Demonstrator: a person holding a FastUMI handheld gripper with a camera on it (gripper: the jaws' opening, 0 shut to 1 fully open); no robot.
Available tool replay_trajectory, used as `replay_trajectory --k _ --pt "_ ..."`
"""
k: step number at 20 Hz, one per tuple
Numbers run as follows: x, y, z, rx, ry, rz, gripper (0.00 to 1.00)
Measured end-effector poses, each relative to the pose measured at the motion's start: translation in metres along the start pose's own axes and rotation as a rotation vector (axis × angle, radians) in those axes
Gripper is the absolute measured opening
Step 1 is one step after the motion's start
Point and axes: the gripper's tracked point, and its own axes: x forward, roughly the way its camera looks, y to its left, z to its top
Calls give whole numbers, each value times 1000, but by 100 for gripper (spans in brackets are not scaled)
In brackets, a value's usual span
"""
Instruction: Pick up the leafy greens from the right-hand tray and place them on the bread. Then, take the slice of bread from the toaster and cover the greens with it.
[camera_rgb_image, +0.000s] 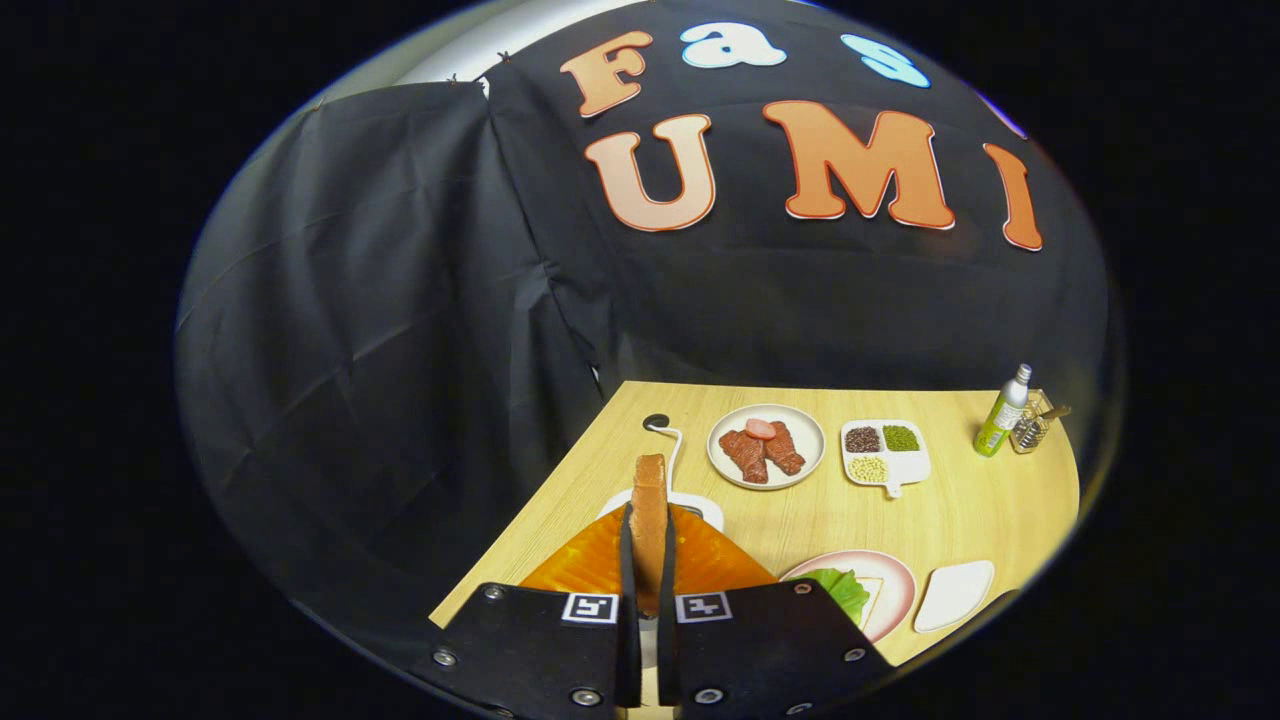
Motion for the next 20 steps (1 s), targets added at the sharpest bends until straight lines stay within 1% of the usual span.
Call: replay_trajectory --k 5,12,20 --pt "-17 -20 8 8 -31 -19 7" --pt "-35 -60 1 49 -31 -75 7" --pt "-42 -98 -30 86 9 -108 7"
